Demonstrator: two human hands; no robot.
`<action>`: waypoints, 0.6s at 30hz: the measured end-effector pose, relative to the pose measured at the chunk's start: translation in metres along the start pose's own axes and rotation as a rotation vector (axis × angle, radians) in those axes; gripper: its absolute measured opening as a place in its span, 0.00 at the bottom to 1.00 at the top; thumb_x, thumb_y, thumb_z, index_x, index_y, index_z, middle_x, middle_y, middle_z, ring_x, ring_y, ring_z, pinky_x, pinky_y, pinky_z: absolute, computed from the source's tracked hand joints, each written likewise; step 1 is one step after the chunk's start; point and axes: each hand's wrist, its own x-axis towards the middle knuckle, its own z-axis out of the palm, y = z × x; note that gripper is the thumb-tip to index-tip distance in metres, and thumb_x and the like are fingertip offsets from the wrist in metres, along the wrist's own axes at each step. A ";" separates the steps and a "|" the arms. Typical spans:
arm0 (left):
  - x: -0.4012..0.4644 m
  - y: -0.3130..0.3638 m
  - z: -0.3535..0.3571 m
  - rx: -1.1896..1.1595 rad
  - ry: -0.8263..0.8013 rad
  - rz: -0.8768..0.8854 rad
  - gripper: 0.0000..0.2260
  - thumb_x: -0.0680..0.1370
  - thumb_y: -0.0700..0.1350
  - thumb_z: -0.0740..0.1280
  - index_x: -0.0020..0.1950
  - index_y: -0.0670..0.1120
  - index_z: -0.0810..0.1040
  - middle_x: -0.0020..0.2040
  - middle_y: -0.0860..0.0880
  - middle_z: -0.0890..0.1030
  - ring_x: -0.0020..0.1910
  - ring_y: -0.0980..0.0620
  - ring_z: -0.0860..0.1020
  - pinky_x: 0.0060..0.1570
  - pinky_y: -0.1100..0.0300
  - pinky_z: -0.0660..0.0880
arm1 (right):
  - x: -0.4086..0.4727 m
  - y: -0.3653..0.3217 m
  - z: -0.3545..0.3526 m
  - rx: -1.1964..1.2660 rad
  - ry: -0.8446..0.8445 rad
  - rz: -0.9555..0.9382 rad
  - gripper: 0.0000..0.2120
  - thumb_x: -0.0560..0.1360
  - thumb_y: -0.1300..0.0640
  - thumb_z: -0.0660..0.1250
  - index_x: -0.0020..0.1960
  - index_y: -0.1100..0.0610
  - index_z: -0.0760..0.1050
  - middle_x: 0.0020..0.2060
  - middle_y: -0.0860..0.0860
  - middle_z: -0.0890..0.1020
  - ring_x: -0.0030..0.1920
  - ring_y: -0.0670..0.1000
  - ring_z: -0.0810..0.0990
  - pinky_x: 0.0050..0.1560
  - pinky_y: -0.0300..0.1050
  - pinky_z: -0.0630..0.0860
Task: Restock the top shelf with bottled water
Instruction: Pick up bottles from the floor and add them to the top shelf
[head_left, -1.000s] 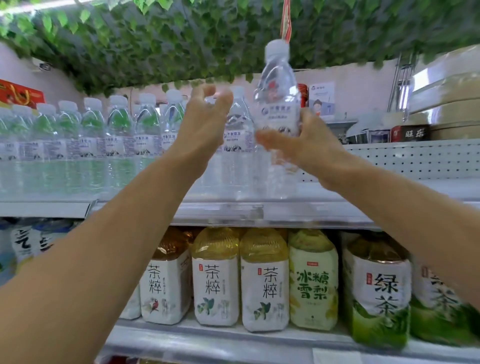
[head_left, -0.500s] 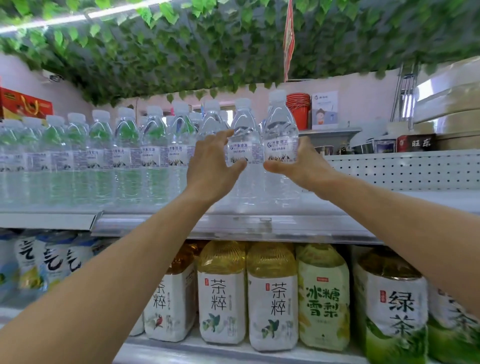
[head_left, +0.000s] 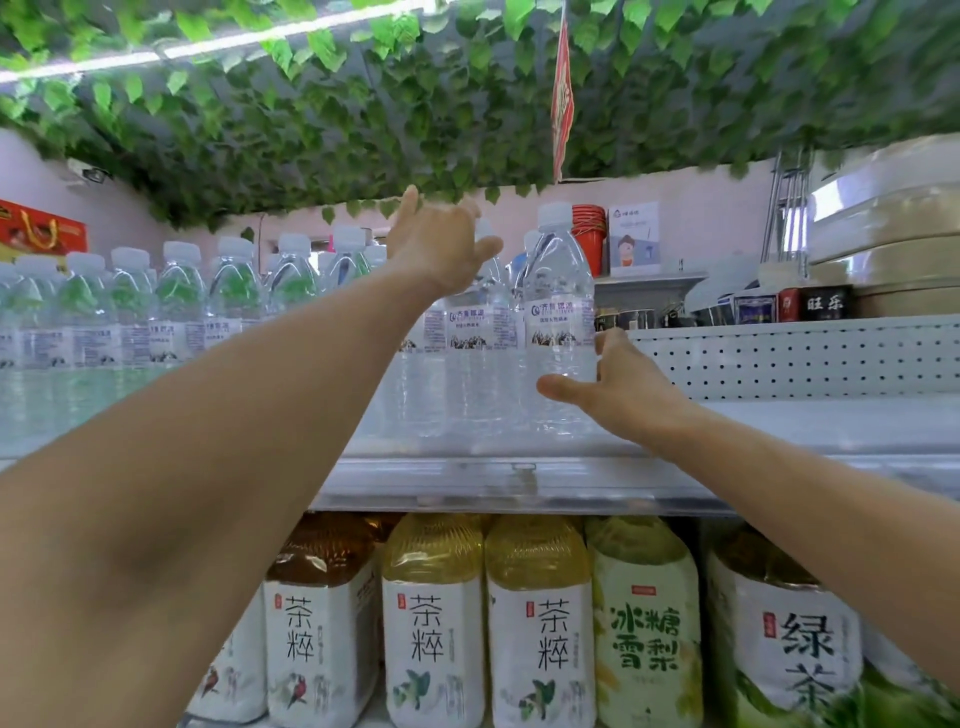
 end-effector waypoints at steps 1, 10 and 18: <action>0.000 0.002 0.000 -0.049 0.013 -0.007 0.23 0.83 0.57 0.57 0.73 0.45 0.68 0.64 0.42 0.79 0.70 0.45 0.70 0.77 0.50 0.43 | 0.000 0.001 0.000 -0.001 0.005 -0.005 0.42 0.72 0.42 0.72 0.75 0.60 0.56 0.70 0.56 0.71 0.68 0.57 0.72 0.66 0.53 0.70; 0.003 -0.003 -0.010 -0.327 0.043 -0.043 0.15 0.81 0.50 0.64 0.67 0.48 0.77 0.66 0.45 0.79 0.65 0.45 0.75 0.65 0.51 0.70 | 0.003 0.002 -0.001 -0.011 0.011 -0.020 0.40 0.73 0.42 0.72 0.74 0.60 0.59 0.68 0.55 0.72 0.66 0.56 0.73 0.61 0.49 0.69; 0.005 -0.010 -0.002 -0.352 0.066 -0.055 0.16 0.81 0.54 0.64 0.67 0.50 0.77 0.61 0.44 0.81 0.64 0.45 0.75 0.66 0.47 0.70 | 0.008 -0.002 0.006 -0.004 -0.010 -0.032 0.38 0.73 0.43 0.73 0.74 0.59 0.60 0.68 0.55 0.73 0.66 0.56 0.73 0.62 0.50 0.69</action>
